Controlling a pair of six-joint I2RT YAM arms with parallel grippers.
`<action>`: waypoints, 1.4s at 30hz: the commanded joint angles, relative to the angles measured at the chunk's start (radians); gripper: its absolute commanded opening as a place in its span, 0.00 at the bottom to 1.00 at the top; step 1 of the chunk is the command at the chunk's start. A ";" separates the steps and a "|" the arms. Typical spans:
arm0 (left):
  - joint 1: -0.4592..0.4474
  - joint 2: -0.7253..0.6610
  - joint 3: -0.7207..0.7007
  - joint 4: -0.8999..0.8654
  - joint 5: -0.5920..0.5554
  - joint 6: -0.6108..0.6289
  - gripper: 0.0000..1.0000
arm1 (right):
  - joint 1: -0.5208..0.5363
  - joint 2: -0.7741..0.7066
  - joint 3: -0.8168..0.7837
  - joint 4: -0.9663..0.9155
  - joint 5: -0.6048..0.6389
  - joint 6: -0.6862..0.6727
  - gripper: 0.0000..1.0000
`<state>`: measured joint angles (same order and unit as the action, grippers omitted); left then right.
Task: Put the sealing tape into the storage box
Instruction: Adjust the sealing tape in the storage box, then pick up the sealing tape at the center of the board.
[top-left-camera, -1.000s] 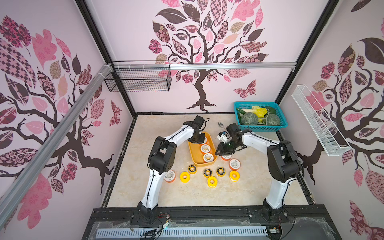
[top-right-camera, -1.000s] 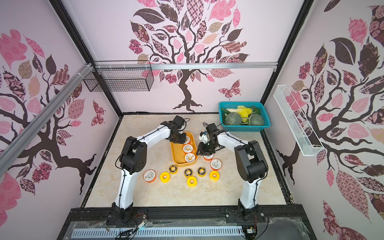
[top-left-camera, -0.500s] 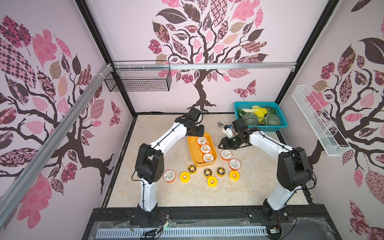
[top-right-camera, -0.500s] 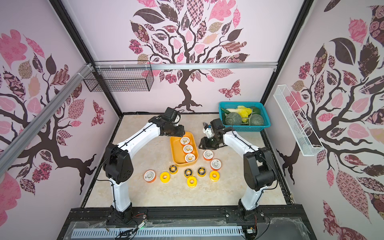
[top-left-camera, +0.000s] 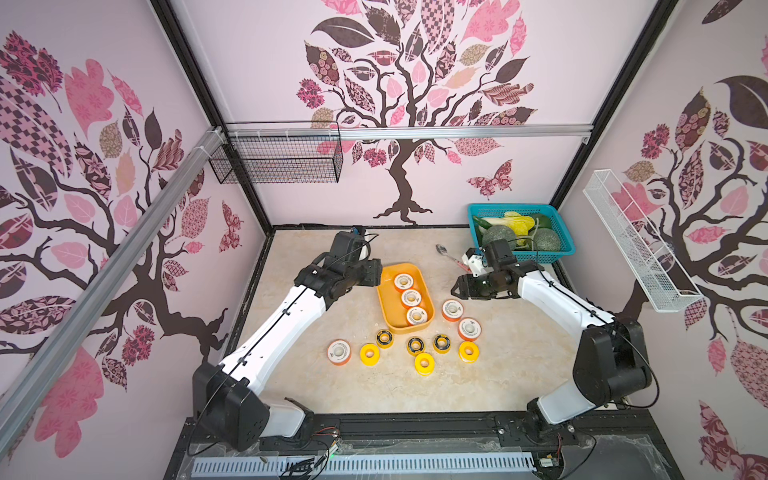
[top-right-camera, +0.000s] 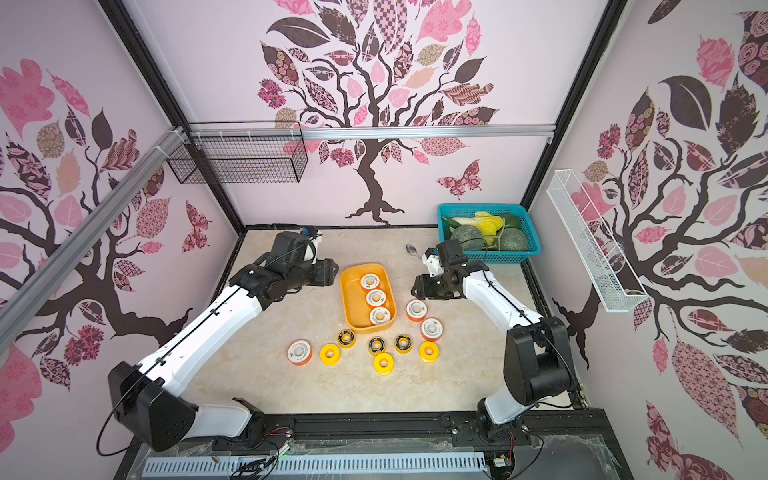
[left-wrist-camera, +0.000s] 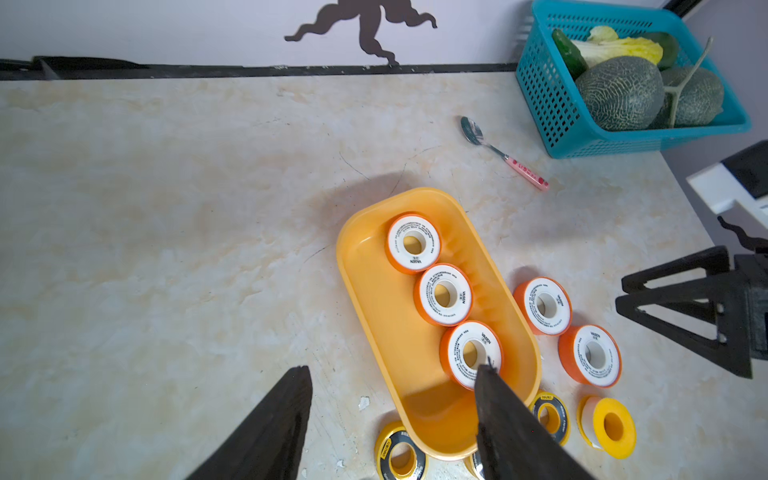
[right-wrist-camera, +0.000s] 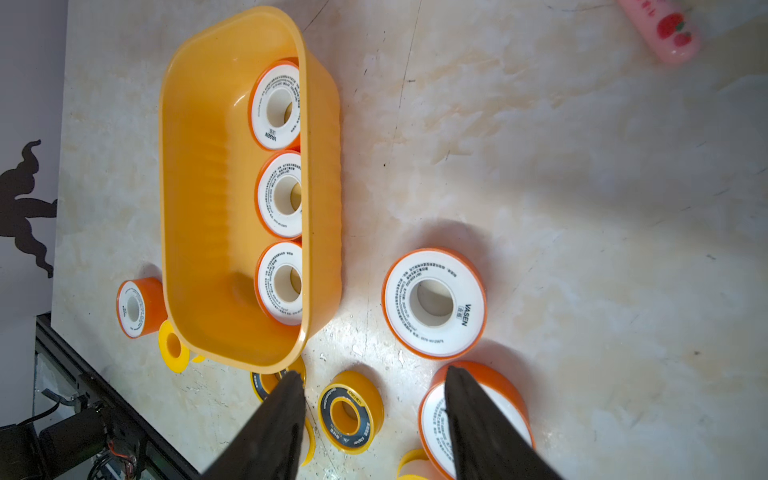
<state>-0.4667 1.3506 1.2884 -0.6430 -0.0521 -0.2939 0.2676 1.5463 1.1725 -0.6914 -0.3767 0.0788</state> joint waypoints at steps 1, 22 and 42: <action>0.028 -0.038 -0.039 0.001 -0.035 0.001 0.68 | 0.001 -0.064 -0.020 -0.006 -0.002 0.016 0.59; 0.077 -0.298 -0.311 0.055 -0.082 0.044 0.79 | 0.318 -0.235 -0.223 -0.069 0.241 0.137 0.73; 0.078 -0.295 -0.303 0.026 -0.097 0.053 0.79 | 0.481 0.003 -0.171 -0.059 0.390 0.165 0.75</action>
<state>-0.3923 1.0626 0.9848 -0.6220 -0.1383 -0.2497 0.7391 1.5261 0.9562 -0.7555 -0.0433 0.2256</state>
